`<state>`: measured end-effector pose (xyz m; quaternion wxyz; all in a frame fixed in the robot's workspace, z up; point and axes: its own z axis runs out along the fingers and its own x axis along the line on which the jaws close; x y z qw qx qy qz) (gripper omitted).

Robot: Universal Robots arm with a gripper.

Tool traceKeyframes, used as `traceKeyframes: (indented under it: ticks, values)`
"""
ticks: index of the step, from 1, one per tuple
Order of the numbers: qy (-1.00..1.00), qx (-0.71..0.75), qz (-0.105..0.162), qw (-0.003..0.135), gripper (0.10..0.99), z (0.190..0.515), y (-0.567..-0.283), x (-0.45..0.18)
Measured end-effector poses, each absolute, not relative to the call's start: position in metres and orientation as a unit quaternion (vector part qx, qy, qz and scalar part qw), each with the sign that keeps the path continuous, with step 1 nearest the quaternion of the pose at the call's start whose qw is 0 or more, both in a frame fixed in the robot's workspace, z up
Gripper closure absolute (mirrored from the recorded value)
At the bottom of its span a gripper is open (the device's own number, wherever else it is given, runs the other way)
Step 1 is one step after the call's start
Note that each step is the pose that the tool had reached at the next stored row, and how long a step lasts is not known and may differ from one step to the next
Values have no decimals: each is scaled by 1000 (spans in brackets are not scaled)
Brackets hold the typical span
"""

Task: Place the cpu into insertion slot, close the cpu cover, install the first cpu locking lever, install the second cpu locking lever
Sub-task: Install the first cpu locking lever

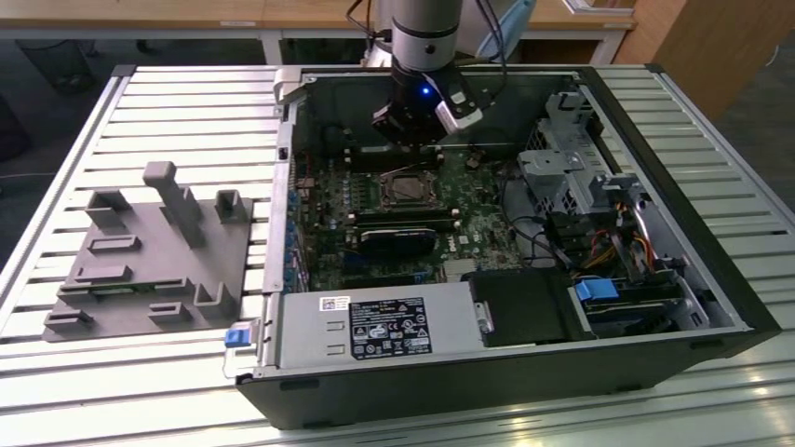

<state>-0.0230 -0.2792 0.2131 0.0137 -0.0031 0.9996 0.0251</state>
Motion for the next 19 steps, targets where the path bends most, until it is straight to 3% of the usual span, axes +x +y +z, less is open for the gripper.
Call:
traceKeyframes:
  ticks: [19]
  values:
    - [1000,-2,25,14,980,202,-279,-19]
